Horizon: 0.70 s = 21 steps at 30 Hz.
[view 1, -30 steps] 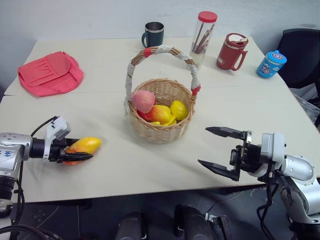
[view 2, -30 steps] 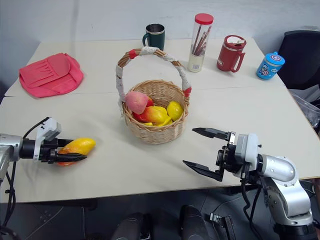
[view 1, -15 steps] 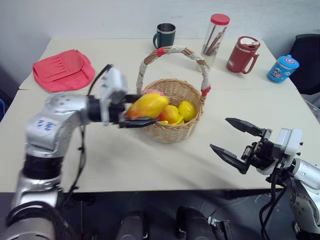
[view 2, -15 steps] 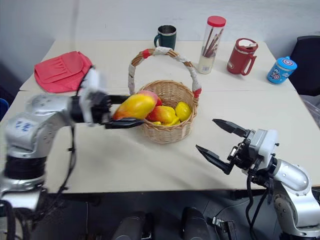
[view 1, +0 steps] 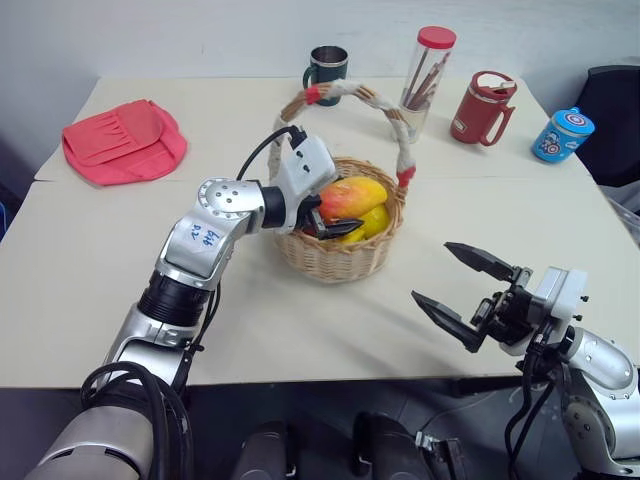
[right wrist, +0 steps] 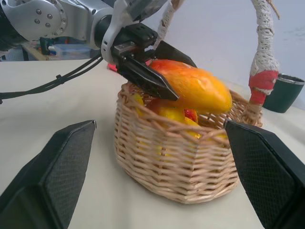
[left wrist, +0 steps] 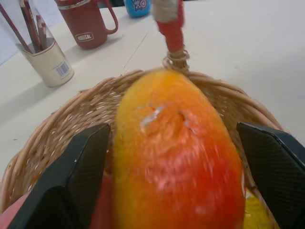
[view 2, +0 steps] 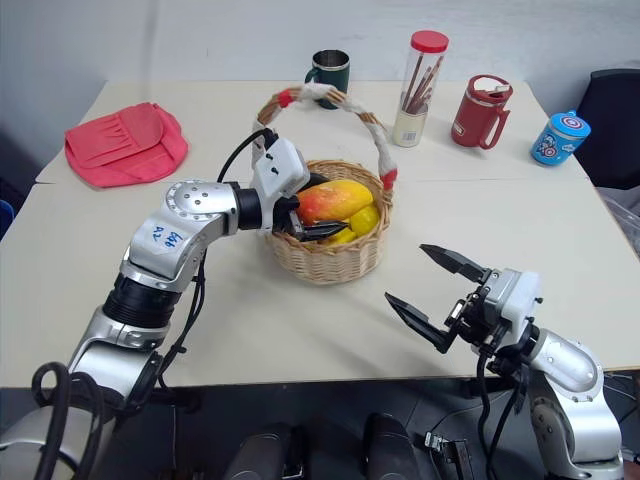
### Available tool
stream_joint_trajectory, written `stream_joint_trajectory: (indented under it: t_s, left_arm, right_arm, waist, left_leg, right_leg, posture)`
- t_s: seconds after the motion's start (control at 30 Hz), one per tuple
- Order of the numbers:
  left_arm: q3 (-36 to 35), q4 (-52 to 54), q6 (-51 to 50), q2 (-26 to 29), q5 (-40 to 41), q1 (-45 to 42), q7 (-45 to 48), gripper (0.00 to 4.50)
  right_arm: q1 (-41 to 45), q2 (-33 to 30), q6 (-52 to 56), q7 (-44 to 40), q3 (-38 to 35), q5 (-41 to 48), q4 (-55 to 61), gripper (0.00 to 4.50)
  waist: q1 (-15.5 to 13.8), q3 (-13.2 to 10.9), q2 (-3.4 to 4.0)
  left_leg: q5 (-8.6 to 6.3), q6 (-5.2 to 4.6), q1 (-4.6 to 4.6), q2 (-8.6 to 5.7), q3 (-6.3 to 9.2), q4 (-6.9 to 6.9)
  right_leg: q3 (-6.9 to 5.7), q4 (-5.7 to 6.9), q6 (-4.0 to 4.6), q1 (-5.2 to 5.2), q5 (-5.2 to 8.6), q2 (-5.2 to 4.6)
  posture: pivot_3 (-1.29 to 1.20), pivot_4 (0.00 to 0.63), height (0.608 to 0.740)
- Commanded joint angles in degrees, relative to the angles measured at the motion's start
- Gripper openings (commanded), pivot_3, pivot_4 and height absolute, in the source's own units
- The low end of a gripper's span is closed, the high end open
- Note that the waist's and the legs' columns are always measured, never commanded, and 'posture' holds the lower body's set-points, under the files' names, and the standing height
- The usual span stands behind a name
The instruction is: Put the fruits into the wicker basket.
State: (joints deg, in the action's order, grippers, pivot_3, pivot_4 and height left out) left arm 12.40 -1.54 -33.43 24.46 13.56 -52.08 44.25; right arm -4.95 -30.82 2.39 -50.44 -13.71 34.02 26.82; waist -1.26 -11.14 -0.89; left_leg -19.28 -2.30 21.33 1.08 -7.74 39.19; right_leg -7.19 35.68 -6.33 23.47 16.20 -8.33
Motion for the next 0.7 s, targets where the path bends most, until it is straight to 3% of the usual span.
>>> stream_joint_trajectory:
  t_s: [0.03,0.13,0.37,0.53,0.7]
  left_arm:
    - [-4.76,5.95,0.21,1.56,5.52,0.84,4.73,4.45]
    - [-8.19,9.54,0.99,4.22,9.56,3.46,8.80,4.45]
    - [-22.92,19.45,-0.22,15.59,22.75,16.32,17.87,4.45]
    - [-39.46,20.40,-2.84,22.42,28.33,32.05,18.18,4.45]
    - [-48.15,24.14,-4.55,23.94,32.13,46.27,19.86,4.45]
  right_arm:
    - [2.94,-1.85,0.92,-1.19,-2.23,2.45,-2.86,4.50]
    - [7.35,-4.38,3.72,-3.76,-2.15,4.11,-7.78,4.50]
    - [29.22,-6.09,4.50,-12.77,2.19,1.01,-31.52,4.50]
    - [52.21,-1.95,0.38,-22.54,8.47,-5.89,-59.63,4.50]
    - [63.96,2.49,-2.78,-31.04,10.77,-9.78,-74.18,4.50]
  waist:
    - [0.17,0.00,0.00]
    - [0.99,0.00,0.01]
    - [2.55,-0.09,0.15]
    - [3.76,-0.23,0.38]
    - [3.26,-0.28,0.46]
  left_leg:
    - [0.00,0.00,0.00,0.00,0.01,0.00]
    - [0.03,-0.06,-0.03,-0.02,-0.03,0.01]
    - [0.09,0.06,-0.04,0.08,0.06,0.00]
    - [0.09,0.05,-0.05,0.05,0.06,-0.01]
    - [0.09,0.09,0.19,0.08,0.38,-0.04]
  right_leg:
    - [0.00,0.00,0.00,-0.01,0.00,0.00]
    - [0.01,-0.01,-0.01,-0.02,-0.03,-0.06]
    - [-0.11,0.02,0.08,-0.02,0.01,-0.07]
    - [-0.13,0.12,0.09,-0.02,0.02,-0.11]
    - [-0.08,0.01,0.20,0.00,0.08,-0.14]
  posture:
    - [0.00,0.150,0.740]
    - [0.00,0.150,0.740]
    - [0.00,0.150,0.740]
    - [0.00,0.150,0.740]
    - [0.00,0.150,0.740]
